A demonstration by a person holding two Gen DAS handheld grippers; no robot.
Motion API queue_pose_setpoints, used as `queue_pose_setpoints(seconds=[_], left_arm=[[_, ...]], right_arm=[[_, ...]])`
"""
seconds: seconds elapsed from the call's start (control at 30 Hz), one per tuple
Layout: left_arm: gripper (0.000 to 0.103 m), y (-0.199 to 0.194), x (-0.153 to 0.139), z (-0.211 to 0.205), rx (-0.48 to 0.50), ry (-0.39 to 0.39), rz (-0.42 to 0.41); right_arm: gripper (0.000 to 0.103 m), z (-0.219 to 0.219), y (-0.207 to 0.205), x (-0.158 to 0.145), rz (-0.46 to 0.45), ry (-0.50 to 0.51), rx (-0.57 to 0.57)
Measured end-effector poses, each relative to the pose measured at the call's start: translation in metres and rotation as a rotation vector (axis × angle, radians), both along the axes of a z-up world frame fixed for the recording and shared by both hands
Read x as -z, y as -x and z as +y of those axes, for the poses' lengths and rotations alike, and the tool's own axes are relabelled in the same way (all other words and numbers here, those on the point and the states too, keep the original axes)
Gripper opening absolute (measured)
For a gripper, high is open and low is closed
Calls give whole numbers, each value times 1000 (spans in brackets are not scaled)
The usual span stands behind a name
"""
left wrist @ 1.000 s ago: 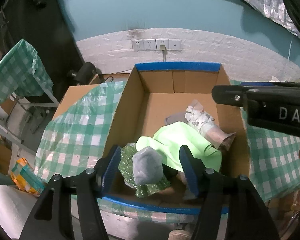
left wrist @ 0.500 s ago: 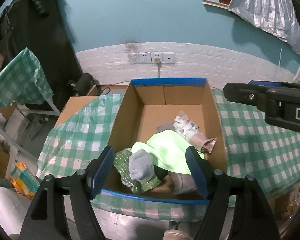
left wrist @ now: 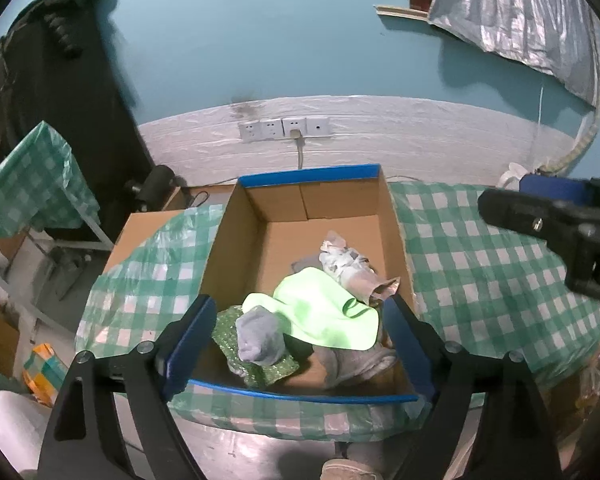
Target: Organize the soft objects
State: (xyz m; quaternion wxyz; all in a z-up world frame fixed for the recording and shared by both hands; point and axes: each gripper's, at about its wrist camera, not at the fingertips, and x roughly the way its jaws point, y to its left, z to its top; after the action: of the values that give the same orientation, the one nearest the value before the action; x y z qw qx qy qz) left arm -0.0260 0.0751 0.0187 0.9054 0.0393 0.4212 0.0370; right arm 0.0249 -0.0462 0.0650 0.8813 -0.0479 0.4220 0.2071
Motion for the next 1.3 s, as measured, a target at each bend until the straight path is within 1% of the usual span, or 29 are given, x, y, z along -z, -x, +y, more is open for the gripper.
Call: queue_pose_setpoints(seconds=[0.13,0.27,0.63,0.83,1.0,1.13,1.3], left_arm=[[88,3,-3,-7,11,22,3],[89,3,-5,-13,15,15,-1],[90,1,-6,-18,18,12,-3],[90,1,-6,-20,17,-5,-6],[90,0,-4,-22,14,-14,11],[90,1,-3,-23,14,-24,5],[90,0,-1,-25,19,-32,17]], right_arm=[[60,-10,4,-4,-15,-9,20],[60,-13,9,-4,-34,2,17],[60,-25,8,0,-22,-15,24],[60,-26,7,1,-21,-17,23],[60,-26,8,2,-20,-20,23],[60,-25,9,2,-22,-20,23],[60,-25,9,2,-15,-16,25]])
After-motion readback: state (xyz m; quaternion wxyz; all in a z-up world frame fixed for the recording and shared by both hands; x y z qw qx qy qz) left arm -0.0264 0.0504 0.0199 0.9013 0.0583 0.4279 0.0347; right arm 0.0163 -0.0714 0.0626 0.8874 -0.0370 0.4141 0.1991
